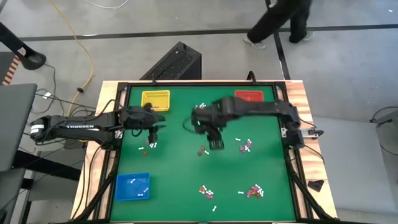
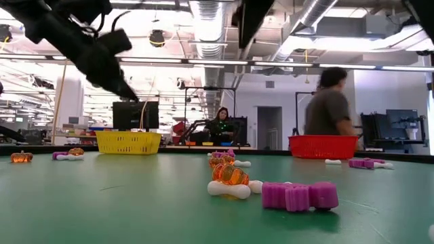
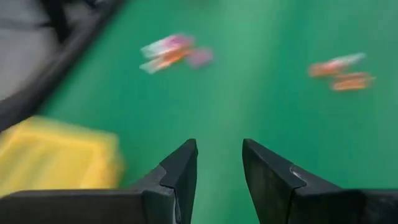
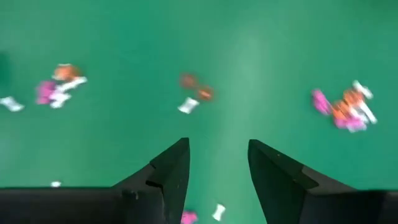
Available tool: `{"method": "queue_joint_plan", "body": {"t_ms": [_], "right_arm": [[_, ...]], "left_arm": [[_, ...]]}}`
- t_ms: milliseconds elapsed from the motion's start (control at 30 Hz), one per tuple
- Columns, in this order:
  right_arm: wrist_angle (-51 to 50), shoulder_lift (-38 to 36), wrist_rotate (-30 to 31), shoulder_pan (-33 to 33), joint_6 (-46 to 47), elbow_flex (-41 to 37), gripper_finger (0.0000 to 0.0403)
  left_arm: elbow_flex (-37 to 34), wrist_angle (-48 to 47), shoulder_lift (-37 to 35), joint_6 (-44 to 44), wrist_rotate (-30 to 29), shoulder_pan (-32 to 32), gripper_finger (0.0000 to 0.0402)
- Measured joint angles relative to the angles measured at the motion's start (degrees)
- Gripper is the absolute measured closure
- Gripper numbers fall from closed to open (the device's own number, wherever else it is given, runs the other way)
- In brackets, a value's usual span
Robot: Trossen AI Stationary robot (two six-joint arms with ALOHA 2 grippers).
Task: Sort Halloween decoration
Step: Put the white bone toy into the blue bin
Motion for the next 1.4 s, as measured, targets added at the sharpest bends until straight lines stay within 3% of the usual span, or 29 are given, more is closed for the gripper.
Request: {"method": "queue_joint_plan", "body": {"t_ms": [133, 267, 467, 633, 800, 967, 1200, 1333, 1400], "right_arm": [[10.39, -7.47, 0.08, 6.59, -1.35, -11.51, 0.022], [26.27, -17.84, 0.45, 10.84, 0.53, -30.95, 0.0232], [56.74, -33.99, 7.47, 15.54, 8.74, -60.91, 0.0254], [74.57, -42.56, 14.48, 18.67, 10.77, -77.65, 0.0267], [77.64, -47.75, 15.69, 19.32, 10.72, -82.71, 0.027], [77.85, -49.82, 15.68, 19.2, 8.94, -82.84, 0.027], [74.28, -49.15, 15.52, 21.33, 8.81, -82.84, 0.027], [73.5, -49.17, 15.69, 22.55, 9.18, -82.84, 0.027], [73.67, -49.17, 15.71, 23.08, 9.18, -82.84, 0.027]], "left_arm": [[0.0, 7.95, 0.32, 0.17, 10.97, -1.99, 0.0283], [0.0, 18.39, 4.34, 2.32, 17.33, -7.21, 0.0283], [0.01, 38.13, 18.71, 7.68, 15.68, -14.93, 0.0283], [3.45, 46.59, 33.2, 8.23, 14.58, -16.22, 0.0283], [11.38, 42.03, 46.36, 6.1, 14.49, -15.72, 0.0283], [21.45, 33.13, 53.81, 7.16, 13.46, -15.33, 0.0283], [33.24, 14.83, 57.09, 10.48, 11.7, -14.78, 0.0283], [34.67, 14.13, 57.09, 13.05, 12.77, -15.3, 0.0283], [34.62, 15.69, 57.09, 13.51, 17.04, -15.69, 0.0283]]}}
